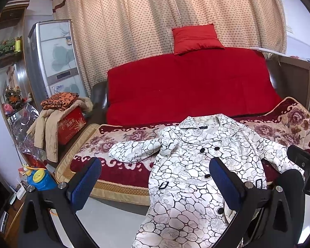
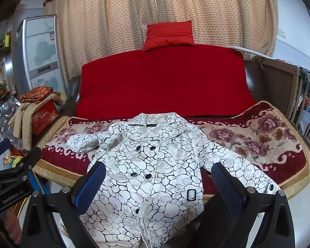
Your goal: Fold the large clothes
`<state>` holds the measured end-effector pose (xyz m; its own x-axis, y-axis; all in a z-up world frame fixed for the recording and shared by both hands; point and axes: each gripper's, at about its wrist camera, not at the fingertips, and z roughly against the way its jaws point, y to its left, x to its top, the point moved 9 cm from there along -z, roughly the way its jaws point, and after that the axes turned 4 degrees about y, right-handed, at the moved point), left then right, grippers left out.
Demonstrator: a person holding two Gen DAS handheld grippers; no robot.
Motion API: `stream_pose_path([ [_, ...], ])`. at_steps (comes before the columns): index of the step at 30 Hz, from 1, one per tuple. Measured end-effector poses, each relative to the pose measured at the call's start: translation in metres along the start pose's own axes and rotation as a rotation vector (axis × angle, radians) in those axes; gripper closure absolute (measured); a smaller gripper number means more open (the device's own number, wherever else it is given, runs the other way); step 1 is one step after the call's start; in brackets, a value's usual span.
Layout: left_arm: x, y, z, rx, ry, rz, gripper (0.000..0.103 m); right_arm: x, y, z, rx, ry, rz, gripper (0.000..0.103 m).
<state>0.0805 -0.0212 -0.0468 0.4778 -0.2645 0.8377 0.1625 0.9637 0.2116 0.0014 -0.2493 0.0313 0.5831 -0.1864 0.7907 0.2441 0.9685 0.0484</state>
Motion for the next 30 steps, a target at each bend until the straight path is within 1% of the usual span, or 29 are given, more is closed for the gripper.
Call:
stream_pose_path([
  [19,-0.001,-0.010,-0.004,-0.025,0.010,-0.031,0.000,0.002,-0.002,-0.003,-0.006,0.006,0.005,0.000],
  [30,-0.008,-0.023,-0.019,-0.061,0.054,-0.045,0.000,-0.002,-0.007,-0.011,-0.007,0.029,-0.003,0.000],
])
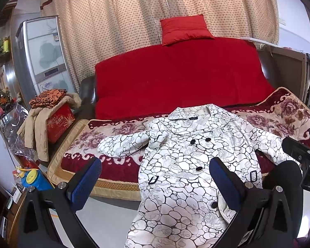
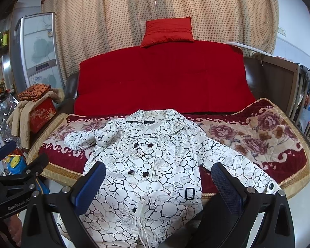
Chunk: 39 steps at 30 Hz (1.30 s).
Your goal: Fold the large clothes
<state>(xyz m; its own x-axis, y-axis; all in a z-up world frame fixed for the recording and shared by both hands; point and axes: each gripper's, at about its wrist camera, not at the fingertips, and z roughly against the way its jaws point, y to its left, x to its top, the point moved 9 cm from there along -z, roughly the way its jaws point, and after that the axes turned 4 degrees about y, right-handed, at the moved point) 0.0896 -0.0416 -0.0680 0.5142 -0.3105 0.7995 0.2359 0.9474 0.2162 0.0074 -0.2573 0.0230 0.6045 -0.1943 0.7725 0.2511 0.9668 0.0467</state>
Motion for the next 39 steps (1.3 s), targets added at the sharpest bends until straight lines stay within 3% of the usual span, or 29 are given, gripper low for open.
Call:
stream_pose_path([
  [17,0.006,0.005,-0.015,0.056,-0.015,0.014,0.000,0.003,-0.025,-0.006,-0.011,0.001,-0.065,0.000],
  [39,0.000,0.007,-0.022,0.068,0.003,0.021,0.000,0.005,-0.034,-0.010,-0.017,-0.001,-0.087,0.000],
])
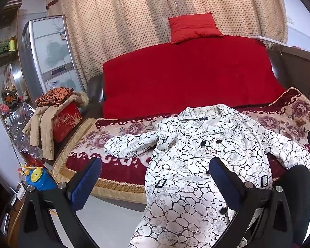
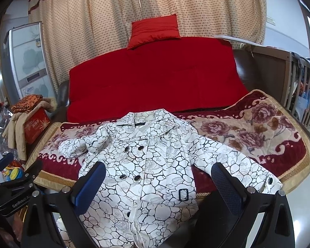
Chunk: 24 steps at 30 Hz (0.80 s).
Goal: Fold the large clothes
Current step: 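Move the right gripper to the coat's sleeve cuff and grasp it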
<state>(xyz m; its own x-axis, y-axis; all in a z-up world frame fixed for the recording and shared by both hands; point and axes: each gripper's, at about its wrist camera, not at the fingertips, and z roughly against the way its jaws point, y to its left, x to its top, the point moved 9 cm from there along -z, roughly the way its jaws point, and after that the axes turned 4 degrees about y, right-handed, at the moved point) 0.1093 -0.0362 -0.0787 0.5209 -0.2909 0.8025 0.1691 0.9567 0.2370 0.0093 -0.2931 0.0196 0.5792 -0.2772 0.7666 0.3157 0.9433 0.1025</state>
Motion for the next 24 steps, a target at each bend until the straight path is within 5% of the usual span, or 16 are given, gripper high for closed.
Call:
stream_pose_path([
  [6,-0.002,-0.005,-0.009,0.000,0.019,-0.014,0.000,0.005,-0.016,0.001,-0.028,-0.017,-0.020,0.000],
  [24,0.008,-0.060,-0.036,-0.021,0.063,-0.113,0.000,0.016,-0.195,0.017,-0.264,-0.083,-0.319,0.000],
])
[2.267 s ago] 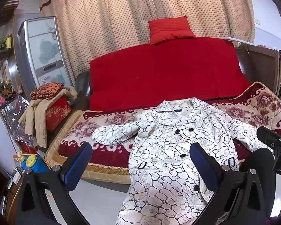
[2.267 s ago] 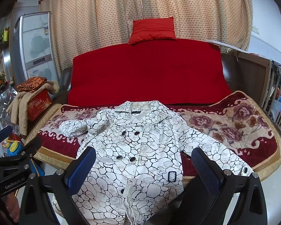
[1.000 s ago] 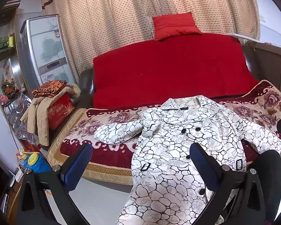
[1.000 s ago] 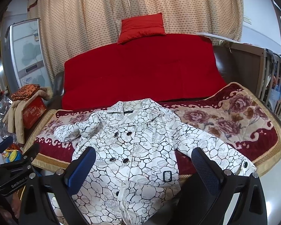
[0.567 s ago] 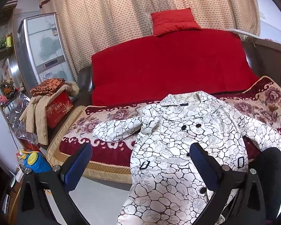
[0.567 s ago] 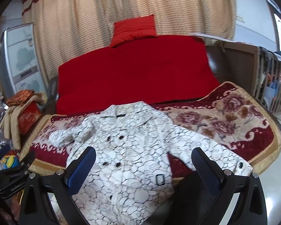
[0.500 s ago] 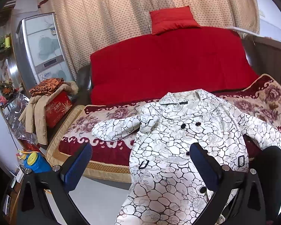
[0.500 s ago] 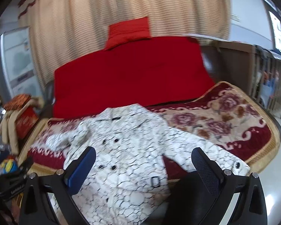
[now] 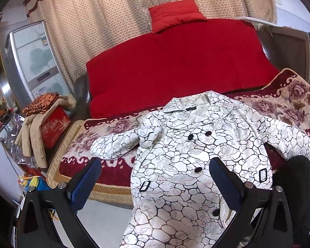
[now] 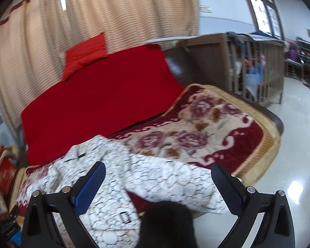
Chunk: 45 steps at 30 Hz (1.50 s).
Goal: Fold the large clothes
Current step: 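Move the right gripper to the coat's sleeve cuff and grasp it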
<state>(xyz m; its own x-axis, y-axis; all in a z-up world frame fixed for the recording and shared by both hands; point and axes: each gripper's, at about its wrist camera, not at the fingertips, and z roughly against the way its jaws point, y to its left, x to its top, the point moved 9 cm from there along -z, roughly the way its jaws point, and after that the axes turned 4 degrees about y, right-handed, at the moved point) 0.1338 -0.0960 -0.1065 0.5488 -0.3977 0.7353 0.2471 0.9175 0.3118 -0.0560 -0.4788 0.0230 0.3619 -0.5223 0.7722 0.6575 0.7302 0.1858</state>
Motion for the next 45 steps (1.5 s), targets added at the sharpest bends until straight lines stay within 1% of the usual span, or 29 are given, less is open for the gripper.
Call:
stream_pose_path([
  [3,0.003,-0.007,-0.006,0.000,0.009,-0.014,0.000,0.001,-0.039,-0.011,-0.061,0.016,-0.056,0.000],
  [6,0.005,-0.013,-0.012,0.001,0.016,-0.027,0.000,-0.002,-0.073,-0.022,-0.105,0.033,-0.109,0.000],
  [12,0.009,-0.024,-0.022,-0.003,0.033,-0.048,0.000,-0.022,-0.144,-0.046,-0.192,0.088,-0.196,0.000],
  [16,0.011,-0.031,-0.028,-0.007,0.039,-0.065,0.000,-0.044,-0.177,-0.065,-0.203,0.146,-0.248,0.000],
  [18,0.011,-0.037,-0.032,-0.015,0.048,-0.074,0.000,-0.056,-0.189,-0.074,-0.182,0.170,-0.273,0.000],
  [21,0.010,-0.045,-0.036,-0.028,0.062,-0.091,0.000,-0.082,-0.206,-0.095,-0.099,0.215,-0.330,0.000],
  [25,0.006,-0.055,-0.044,-0.046,0.089,-0.113,0.000,-0.114,-0.220,-0.120,0.003,0.275,-0.407,0.000],
  [27,0.004,-0.059,-0.048,-0.049,0.104,-0.122,0.000,-0.128,-0.228,-0.130,0.055,0.281,-0.454,0.000],
  [30,0.000,-0.065,-0.052,-0.057,0.120,-0.132,0.000,-0.145,-0.238,-0.144,0.099,0.295,-0.512,0.000],
  [33,-0.003,-0.072,-0.055,-0.066,0.134,-0.144,0.000,-0.154,-0.240,-0.159,0.178,0.287,-0.552,0.000],
  [35,-0.006,-0.076,-0.054,-0.074,0.140,-0.156,0.000,-0.163,-0.242,-0.178,0.192,0.299,-0.559,0.000],
  [38,-0.006,-0.075,-0.054,-0.061,0.141,-0.169,0.000,-0.176,-0.244,-0.205,0.207,0.303,-0.575,0.000],
  [40,-0.005,-0.073,-0.055,-0.055,0.144,-0.163,0.000,-0.180,-0.240,-0.216,0.250,0.302,-0.595,0.000],
  [43,-0.005,-0.073,-0.055,-0.056,0.143,-0.159,0.000,-0.188,-0.230,-0.229,0.289,0.335,-0.623,0.000],
  [44,-0.005,-0.075,-0.055,-0.058,0.145,-0.162,0.000,-0.190,-0.224,-0.231,0.324,0.346,-0.640,0.002],
  [45,-0.006,-0.077,-0.056,-0.061,0.147,-0.168,0.000,-0.191,-0.218,-0.232,0.350,0.356,-0.649,0.013],
])
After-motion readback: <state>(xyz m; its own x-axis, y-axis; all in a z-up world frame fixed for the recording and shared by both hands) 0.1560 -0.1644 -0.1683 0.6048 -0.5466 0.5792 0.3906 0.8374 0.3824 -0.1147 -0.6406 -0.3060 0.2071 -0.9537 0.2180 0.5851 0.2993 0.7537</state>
